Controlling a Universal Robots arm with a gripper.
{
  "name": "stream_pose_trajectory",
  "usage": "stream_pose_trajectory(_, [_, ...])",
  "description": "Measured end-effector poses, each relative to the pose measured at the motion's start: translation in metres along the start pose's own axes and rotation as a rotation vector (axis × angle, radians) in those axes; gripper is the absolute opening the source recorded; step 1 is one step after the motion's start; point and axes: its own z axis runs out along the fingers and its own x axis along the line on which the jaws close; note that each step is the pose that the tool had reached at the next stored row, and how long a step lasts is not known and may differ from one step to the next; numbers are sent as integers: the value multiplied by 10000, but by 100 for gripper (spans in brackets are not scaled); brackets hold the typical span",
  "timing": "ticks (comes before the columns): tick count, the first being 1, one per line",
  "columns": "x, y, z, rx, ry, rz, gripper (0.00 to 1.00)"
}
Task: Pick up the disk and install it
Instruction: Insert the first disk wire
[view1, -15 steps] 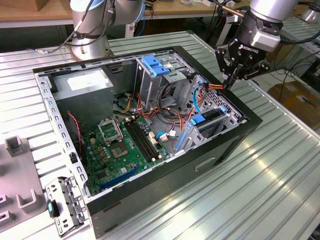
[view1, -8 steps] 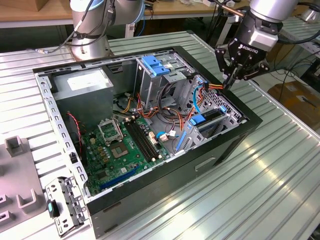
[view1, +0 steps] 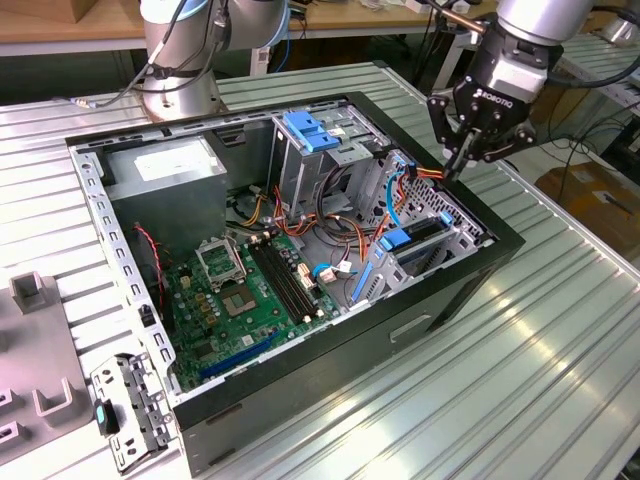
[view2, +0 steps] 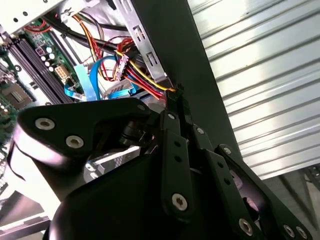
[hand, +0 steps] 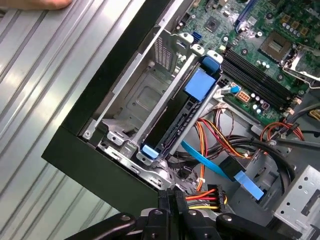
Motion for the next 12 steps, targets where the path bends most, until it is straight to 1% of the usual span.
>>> stream_pose_trajectory(2, [0, 0, 1, -9, -4, 390, 16])
stream_pose_trajectory(4, [-6, 8, 4, -9, -9, 488, 16])
stream_pose_trajectory(6, [-36, 57, 2, -11, -7, 525, 16])
stream_pose_trajectory(7, [-41, 66, 3, -12, -8, 616, 16])
stream_pose_trajectory(9, [-42, 67, 6, -28, -13, 1239, 16])
stream_pose_trajectory(12, [-42, 66, 10, -43, -21, 1910, 16])
